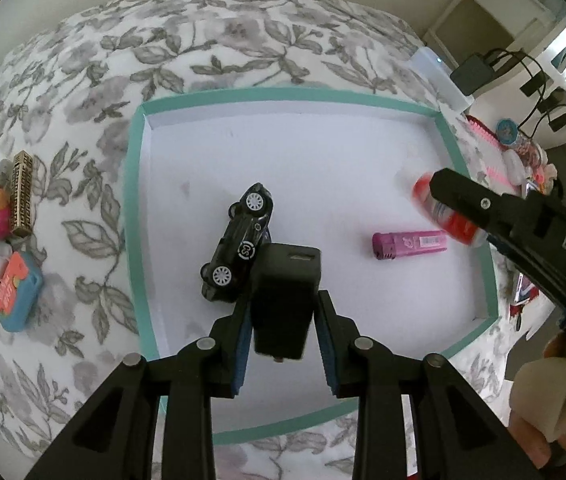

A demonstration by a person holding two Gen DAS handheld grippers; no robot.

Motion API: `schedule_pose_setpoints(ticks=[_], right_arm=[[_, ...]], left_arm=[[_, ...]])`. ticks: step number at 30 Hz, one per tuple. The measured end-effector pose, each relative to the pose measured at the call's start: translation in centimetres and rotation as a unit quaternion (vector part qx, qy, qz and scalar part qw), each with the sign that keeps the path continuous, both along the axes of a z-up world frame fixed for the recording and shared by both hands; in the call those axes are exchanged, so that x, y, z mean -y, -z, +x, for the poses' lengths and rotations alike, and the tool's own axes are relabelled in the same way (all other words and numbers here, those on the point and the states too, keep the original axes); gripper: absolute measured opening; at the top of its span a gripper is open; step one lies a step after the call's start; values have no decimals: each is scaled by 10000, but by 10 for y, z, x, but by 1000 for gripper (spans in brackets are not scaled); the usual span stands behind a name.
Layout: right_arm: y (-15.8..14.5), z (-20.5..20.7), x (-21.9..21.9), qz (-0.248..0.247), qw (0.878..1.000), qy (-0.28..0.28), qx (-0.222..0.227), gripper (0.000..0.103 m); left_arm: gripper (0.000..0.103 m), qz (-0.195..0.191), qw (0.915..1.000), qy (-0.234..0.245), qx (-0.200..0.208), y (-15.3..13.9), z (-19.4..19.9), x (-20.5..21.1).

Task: Organize rigid objects
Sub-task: 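Carry the charger and bottle into the tray and open both grippers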

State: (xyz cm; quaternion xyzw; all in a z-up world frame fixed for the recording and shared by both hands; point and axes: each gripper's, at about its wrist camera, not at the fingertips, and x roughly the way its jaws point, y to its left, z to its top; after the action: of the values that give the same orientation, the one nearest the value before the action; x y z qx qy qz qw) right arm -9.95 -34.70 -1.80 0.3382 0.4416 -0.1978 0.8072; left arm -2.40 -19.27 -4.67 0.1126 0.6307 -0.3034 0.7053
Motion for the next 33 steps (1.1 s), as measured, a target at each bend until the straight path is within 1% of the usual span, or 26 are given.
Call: schedule_pose_setpoints(ticks=[1, 2, 3, 9, 15, 19, 21, 25, 27, 28, 29, 31, 32, 33], right_arm=[[-1, 0, 0, -12, 10000, 10, 3, 25], [-2, -1, 0, -8, 10000, 11, 40, 25], [-2, 0, 0, -3, 10000, 13, 57, 25], [-11, -1, -1, -111, 9998, 39, 131, 25], [-19, 3, -7, -229, 9995, -59, 204, 25], [-23, 9, -17, -438, 9987, -226, 129, 25], [-22, 14, -24, -542, 9980, -311, 64, 28], [-22, 25, -39, -701, 9962, -525, -23, 30], [-24, 30, -48, -828, 9946, -617, -55, 33], [-26, 33, -52, -884, 9939, -656, -57, 37], [-27, 36, -57, -941, 9930, -707, -47, 39], [-32, 42, -69, -1056, 9909, -837, -3, 45], [-33, 45, -75, -1112, 9897, -903, 19, 47], [-36, 49, -82, -1183, 9882, -970, 47, 51]], left_arm=[[38, 1, 10000, -12, 15, -1, 1, -1], [44, 10, 10000, -28, 38, -3, 2, -4], [45, 6, 10000, -42, 59, -5, 3, -5], [45, -174, 9994, -199, 204, -22, 12, -15], [45, -240, 9970, -511, 535, -40, 30, -34], [49, -106, 9932, -797, 839, -48, 46, -51], [52, -1, 9908, -966, 947, -49, 56, -62], [54, 129, 9859, -1338, 995, -49, 73, -84], [55, 191, 9823, -1523, 1077, -50, 81, -98], [55, 242, 9802, -1579, 1173, -51, 84, -104], [56, 286, 9780, -1632, 1268, -52, 86, -110], [72, 322, 9742, -1755, 1383, -54, 90, -121], [85, 327, 9719, -1839, 1430, -54, 93, -128], [87, 320, 9695, -1929, 1478, -55, 95, -135]])
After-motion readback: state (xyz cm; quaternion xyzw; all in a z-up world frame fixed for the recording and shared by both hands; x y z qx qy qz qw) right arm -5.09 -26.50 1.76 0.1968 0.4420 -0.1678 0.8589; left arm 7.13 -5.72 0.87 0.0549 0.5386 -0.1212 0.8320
